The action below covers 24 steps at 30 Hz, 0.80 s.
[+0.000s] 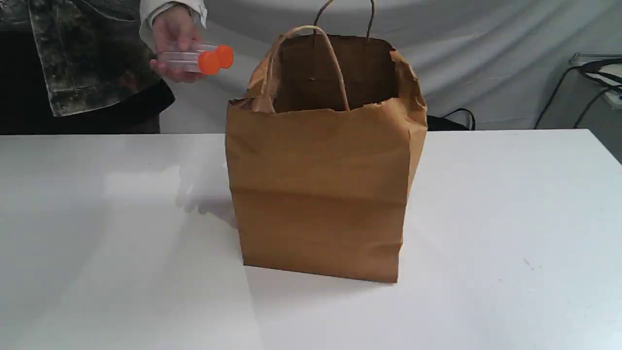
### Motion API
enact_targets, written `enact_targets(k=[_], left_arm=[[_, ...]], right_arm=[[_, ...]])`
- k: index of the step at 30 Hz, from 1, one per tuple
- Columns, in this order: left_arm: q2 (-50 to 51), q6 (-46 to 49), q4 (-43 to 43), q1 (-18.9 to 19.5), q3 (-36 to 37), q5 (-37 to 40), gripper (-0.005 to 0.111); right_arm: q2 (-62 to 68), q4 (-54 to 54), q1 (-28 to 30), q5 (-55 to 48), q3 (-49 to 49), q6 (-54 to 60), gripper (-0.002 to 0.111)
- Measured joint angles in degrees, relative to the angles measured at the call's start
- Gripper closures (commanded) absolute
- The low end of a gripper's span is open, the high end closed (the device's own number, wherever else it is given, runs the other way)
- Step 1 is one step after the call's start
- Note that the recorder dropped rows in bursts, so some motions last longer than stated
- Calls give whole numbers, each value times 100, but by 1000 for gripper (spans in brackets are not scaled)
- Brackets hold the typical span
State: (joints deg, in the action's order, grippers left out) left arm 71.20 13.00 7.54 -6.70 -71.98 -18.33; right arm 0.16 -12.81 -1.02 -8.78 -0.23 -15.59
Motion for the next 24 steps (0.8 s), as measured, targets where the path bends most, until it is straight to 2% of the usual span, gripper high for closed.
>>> enact_targets(k=[7, 11, 14, 16, 19, 21, 24], left_arm=[[881, -106, -754, 0, -1725, 3902, 107], [1764, 510, -2016, 0, -2903, 6085, 107], [2484, 713, -3076, 0, -3668, 7343, 104], [2915, 758, -3566, -29, -4120, 7979, 97], [3528, 794, -3851, -124, -4692, 8576, 78], [3894, 794, -3905, -239, -4968, 8722, 62], [4306, 794, -3908, -406, -5158, 8653, 44]], right_arm=[[0, -36, 0, 0, 0, 0, 108], [0, -36, 0, 0, 0, 0, 108], [0, -36, 0, 0, 0, 0, 108], [0, -36, 0, 0, 0, 0, 108], [0, -61, 0, -23, 0, 0, 108], [0, -61, 0, -23, 0, 0, 108], [0, -61, 0, -55, 0, 0, 108]])
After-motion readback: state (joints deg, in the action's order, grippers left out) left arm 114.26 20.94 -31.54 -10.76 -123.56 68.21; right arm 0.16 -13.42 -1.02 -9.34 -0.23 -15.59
